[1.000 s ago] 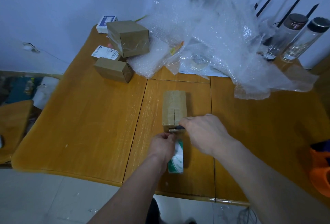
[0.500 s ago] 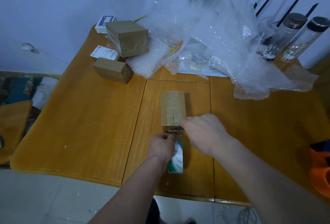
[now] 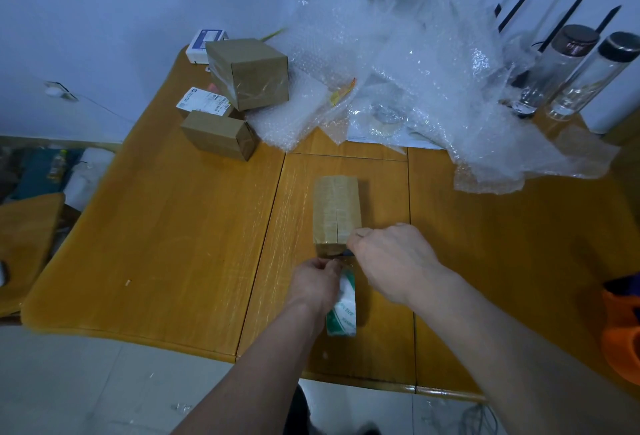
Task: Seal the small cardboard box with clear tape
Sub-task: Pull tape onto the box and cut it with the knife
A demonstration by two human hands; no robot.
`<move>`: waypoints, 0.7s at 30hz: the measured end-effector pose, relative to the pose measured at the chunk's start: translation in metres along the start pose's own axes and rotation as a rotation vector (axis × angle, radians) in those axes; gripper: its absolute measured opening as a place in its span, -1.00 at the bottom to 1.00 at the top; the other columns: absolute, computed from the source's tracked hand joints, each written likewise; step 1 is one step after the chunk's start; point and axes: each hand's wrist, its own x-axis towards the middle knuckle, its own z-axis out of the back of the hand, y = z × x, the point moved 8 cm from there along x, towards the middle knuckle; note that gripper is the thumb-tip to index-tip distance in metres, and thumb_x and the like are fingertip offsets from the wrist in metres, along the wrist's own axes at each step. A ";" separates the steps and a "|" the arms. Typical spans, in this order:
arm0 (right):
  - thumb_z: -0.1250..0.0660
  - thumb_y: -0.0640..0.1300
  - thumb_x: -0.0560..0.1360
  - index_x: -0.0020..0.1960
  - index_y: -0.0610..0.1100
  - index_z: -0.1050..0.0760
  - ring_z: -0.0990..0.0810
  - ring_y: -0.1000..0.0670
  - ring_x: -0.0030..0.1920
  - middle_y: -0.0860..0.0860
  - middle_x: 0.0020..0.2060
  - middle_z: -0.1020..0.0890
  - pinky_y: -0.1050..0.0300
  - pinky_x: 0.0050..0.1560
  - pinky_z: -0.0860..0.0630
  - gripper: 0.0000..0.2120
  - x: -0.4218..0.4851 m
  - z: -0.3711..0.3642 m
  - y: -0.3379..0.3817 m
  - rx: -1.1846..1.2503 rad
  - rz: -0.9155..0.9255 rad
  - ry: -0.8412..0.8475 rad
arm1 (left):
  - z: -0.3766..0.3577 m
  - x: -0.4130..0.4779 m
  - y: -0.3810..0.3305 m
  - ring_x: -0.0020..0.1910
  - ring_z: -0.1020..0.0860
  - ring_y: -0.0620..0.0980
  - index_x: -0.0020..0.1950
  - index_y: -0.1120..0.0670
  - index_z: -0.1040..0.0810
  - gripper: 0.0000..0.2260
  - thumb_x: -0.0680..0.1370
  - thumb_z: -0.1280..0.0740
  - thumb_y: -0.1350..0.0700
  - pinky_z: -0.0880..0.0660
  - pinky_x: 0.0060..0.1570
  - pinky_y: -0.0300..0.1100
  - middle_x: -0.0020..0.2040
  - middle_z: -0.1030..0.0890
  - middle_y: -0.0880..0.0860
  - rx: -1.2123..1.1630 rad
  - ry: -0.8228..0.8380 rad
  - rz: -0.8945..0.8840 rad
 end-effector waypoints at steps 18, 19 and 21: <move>-0.18 -0.26 0.59 0.20 -0.13 -0.55 -0.68 -0.12 -0.16 -0.08 0.22 -0.59 0.02 -0.24 -0.35 -0.74 0.001 -0.010 0.005 -0.054 0.017 -0.035 | -0.004 -0.004 0.000 -0.08 -0.73 0.15 0.11 0.05 -0.63 -0.85 0.61 -0.38 0.02 -0.69 0.03 0.13 -0.04 -0.75 0.14 -0.014 0.008 0.023; -0.19 -0.26 0.59 0.19 -0.13 -0.56 -0.67 -0.12 -0.16 -0.07 0.23 -0.59 0.02 -0.24 -0.35 -0.75 0.001 -0.011 0.005 -0.059 0.021 -0.023 | -0.004 -0.004 0.000 -0.08 -0.73 0.16 0.10 0.05 -0.63 -0.85 0.61 -0.39 0.02 -0.68 0.05 0.15 -0.04 -0.75 0.14 -0.020 0.010 0.021; -0.18 -0.28 0.59 0.15 -0.13 -0.58 -0.67 -0.13 -0.16 -0.07 0.23 -0.58 0.02 -0.23 -0.36 -0.75 0.001 -0.010 0.005 -0.065 0.029 0.002 | -0.004 -0.003 -0.001 -0.08 -0.73 0.16 0.08 0.05 -0.63 -0.87 0.61 -0.39 0.03 -0.68 0.06 0.16 -0.04 -0.75 0.14 -0.013 0.009 0.014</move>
